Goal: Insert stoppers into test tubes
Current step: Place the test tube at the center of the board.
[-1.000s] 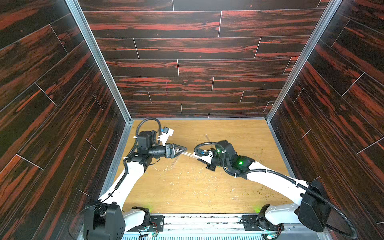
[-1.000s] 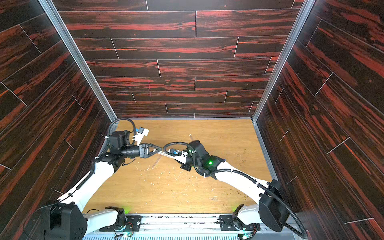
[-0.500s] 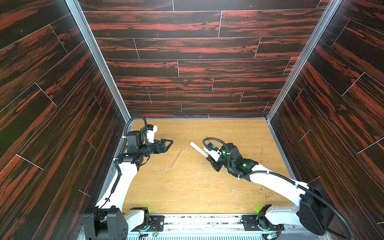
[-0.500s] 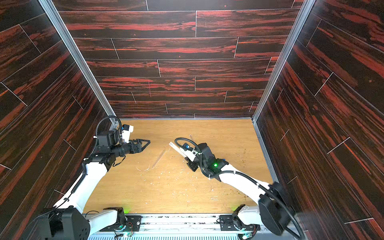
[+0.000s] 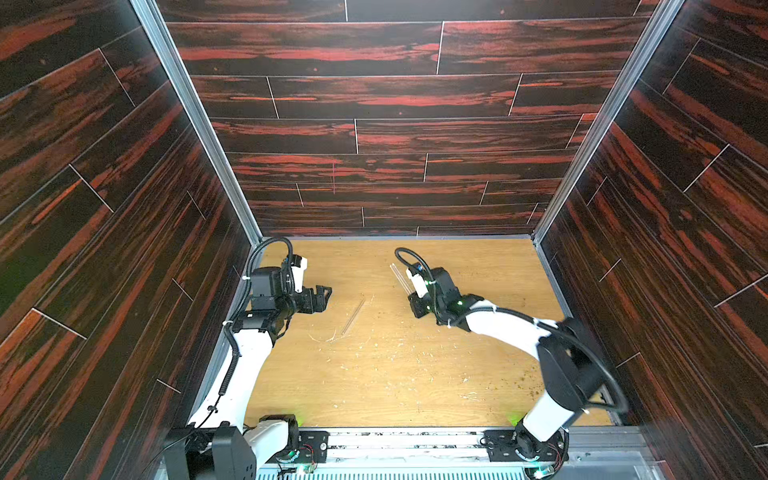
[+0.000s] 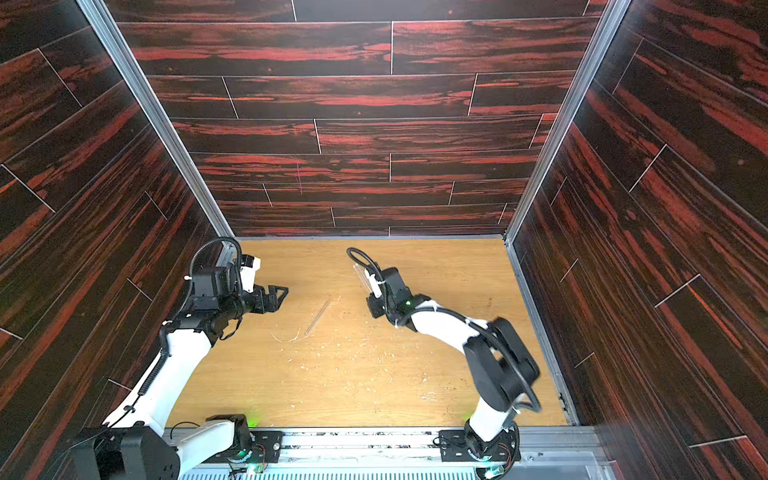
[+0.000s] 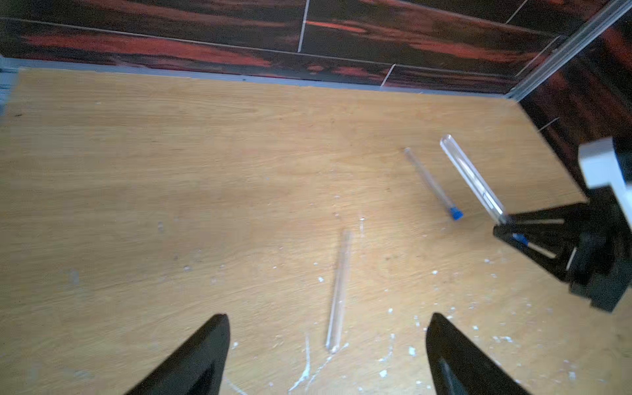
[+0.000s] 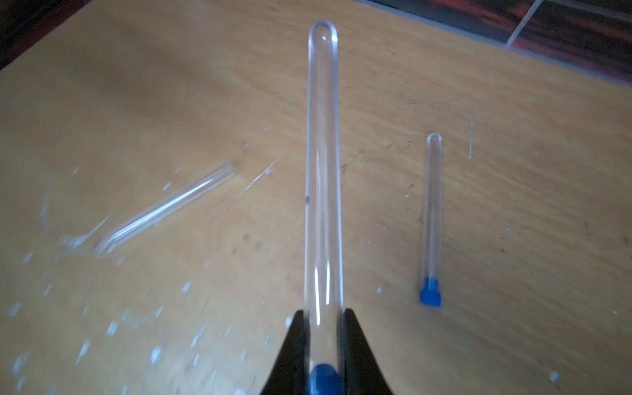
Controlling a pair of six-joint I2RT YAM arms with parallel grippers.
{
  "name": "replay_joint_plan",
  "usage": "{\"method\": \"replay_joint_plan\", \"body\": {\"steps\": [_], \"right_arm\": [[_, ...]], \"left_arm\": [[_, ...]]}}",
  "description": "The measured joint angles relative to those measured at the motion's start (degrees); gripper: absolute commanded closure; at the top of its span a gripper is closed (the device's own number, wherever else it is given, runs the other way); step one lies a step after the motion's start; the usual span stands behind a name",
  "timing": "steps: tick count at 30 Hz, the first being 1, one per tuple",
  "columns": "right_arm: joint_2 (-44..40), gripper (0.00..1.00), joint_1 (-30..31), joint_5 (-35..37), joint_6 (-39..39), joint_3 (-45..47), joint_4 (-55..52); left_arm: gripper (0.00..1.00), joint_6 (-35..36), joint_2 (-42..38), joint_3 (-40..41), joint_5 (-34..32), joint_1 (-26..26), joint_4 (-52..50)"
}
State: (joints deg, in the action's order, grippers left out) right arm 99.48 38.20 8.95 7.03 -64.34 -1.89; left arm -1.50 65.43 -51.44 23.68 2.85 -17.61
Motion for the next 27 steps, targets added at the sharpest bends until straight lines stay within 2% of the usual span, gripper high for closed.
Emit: {"method": "replay_joint_plan", "body": {"steps": [11, 27], "right_arm": [[11.3, 0.88, -1.5, 2.6, 4.0, -7.4, -3.1], [19.3, 0.84, -1.5, 3.8, 5.6, -13.3, -5.9]], "left_arm": [[0.08, 1.6, -0.7, 0.8, -1.8, 0.1, 0.1], [0.07, 1.7, -0.7, 0.9, -1.7, 0.1, -0.4]]}}
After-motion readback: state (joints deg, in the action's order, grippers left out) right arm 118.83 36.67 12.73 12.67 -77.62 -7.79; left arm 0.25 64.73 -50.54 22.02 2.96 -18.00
